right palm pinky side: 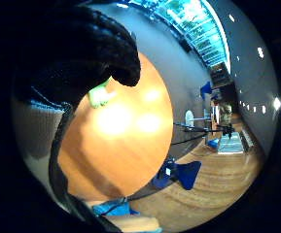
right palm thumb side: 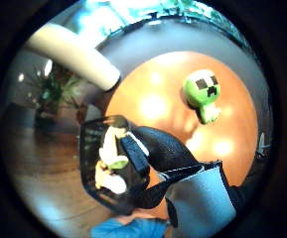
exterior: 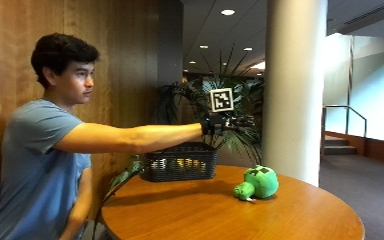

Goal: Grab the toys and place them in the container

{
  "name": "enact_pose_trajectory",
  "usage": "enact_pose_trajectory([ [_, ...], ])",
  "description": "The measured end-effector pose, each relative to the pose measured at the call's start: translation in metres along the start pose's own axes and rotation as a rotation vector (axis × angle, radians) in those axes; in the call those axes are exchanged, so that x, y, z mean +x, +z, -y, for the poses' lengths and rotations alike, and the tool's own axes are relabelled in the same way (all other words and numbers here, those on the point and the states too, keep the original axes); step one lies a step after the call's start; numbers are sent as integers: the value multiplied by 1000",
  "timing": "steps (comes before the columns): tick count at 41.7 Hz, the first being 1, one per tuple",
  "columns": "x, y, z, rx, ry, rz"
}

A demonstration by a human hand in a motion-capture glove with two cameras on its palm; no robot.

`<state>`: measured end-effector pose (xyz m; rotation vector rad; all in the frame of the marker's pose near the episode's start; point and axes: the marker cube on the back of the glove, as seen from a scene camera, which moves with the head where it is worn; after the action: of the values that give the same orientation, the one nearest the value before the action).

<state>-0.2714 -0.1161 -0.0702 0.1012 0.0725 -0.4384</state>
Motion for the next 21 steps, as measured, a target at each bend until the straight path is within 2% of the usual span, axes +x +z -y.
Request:
enact_pose_trajectory([
  [5,19,34,23,-43,-6,6],
  [17,8,135,85,-192,118,83],
  [21,6,158,92,-225,91,128],
])
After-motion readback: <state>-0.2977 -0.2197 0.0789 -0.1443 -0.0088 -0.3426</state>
